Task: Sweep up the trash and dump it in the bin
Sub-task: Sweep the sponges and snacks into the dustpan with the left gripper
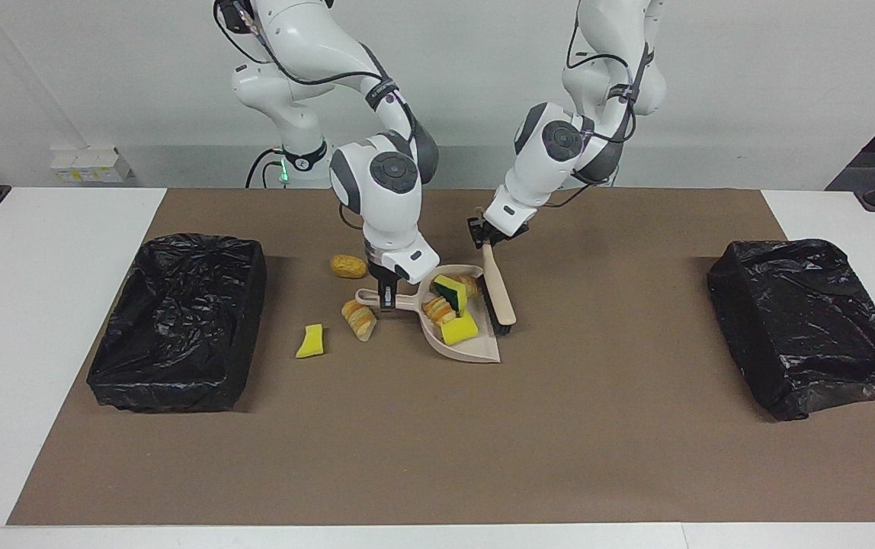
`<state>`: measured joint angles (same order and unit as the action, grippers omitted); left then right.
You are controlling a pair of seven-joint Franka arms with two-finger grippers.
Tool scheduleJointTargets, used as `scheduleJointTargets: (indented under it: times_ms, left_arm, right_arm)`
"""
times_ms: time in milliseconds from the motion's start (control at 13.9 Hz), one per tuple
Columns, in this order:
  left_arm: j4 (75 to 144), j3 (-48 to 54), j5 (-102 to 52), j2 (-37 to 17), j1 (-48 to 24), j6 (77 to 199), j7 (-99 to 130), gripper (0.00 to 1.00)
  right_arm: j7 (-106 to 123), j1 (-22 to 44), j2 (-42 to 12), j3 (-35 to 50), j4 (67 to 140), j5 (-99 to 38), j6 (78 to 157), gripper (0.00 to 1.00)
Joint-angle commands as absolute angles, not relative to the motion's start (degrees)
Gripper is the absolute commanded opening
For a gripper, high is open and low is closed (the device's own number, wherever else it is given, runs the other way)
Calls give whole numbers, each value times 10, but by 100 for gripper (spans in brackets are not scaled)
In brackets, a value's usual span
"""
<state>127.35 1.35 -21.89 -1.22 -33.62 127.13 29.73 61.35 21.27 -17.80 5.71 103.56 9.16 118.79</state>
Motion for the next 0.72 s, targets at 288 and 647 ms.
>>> scheduleJointTargets:
  times_ms: [288, 647]
  left_arm:
    - [1204, 12, -100, -27, -240, 1208, 266, 0]
    - [1235, 16, -81, 0, -249, 1184, 269, 0]
  right_arm:
    - [651, 194, -166, 62, 1043, 54, 1217, 0]
    - [690, 164, -138, 61, 1034, 29, 1206, 0]
